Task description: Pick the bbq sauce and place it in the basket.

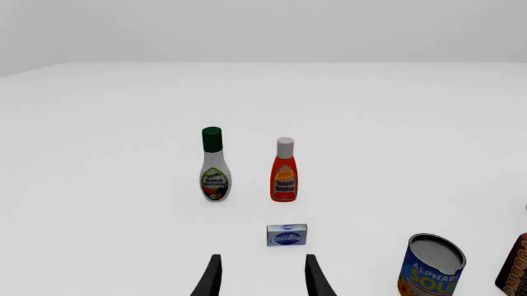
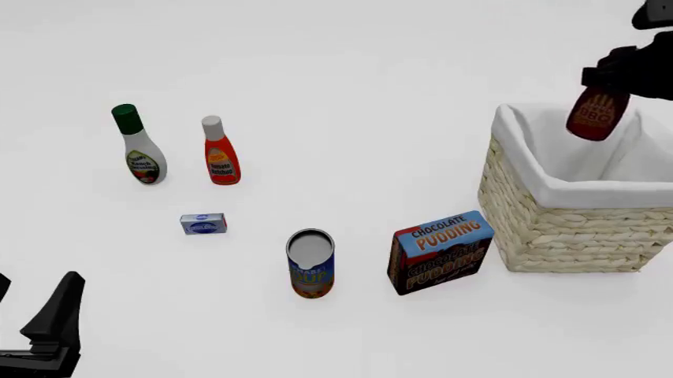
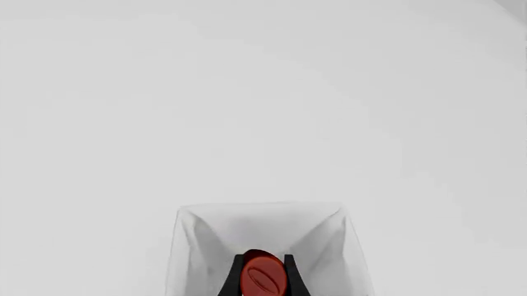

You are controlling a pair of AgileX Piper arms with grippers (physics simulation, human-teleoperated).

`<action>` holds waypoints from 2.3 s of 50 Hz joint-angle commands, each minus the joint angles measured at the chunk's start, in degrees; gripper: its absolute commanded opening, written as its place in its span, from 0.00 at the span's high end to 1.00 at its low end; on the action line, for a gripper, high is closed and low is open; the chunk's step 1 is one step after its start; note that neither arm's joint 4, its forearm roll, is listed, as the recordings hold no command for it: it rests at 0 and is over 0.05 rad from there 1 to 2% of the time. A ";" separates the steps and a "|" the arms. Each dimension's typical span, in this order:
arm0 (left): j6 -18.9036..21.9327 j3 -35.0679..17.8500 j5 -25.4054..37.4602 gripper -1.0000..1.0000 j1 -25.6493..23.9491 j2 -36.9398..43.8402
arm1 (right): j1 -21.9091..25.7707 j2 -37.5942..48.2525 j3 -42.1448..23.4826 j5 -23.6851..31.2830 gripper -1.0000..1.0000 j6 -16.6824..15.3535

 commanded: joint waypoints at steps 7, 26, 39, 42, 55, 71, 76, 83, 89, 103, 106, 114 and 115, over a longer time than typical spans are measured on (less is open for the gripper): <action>0.00 0.00 0.00 0.00 0.00 0.00 | -1.78 4.35 1.77 -4.53 1.00 1.04; 0.00 0.00 0.00 0.00 0.00 0.00 | -2.41 9.29 3.29 -8.18 1.00 0.88; 0.00 0.00 0.00 0.00 0.00 0.00 | -2.78 11.95 4.12 -10.06 1.00 0.78; 0.00 0.00 0.00 0.00 0.00 0.00 | -2.82 12.45 4.34 -10.40 1.00 0.81; 0.00 0.00 0.00 0.00 0.00 0.00 | -2.93 14.13 4.62 -11.45 1.00 0.78; 0.00 0.00 0.00 0.00 0.00 0.00 | -2.82 16.99 5.21 -13.54 1.00 0.59; 0.00 0.00 0.00 0.00 0.00 0.00 | -2.79 17.85 5.27 -14.12 1.00 0.42; 0.00 0.00 0.00 0.00 0.00 0.00 | -2.86 19.14 5.65 -15.13 1.00 0.12; 0.00 0.00 0.00 0.00 0.00 0.00 | -2.99 20.21 5.78 -15.68 1.00 0.03; 0.00 0.00 0.00 0.00 0.00 0.00 | -3.48 21.84 5.89 -16.35 1.00 -0.26; 0.00 0.00 0.00 0.00 0.00 0.00 | -3.50 22.10 5.76 -16.42 1.00 -0.15; 0.00 0.00 0.00 0.00 0.00 0.00 | -3.25 21.81 5.92 -16.32 0.00 -0.31; 0.00 0.00 0.00 0.00 0.00 0.00 | -3.19 21.70 5.95 -16.31 0.00 -0.29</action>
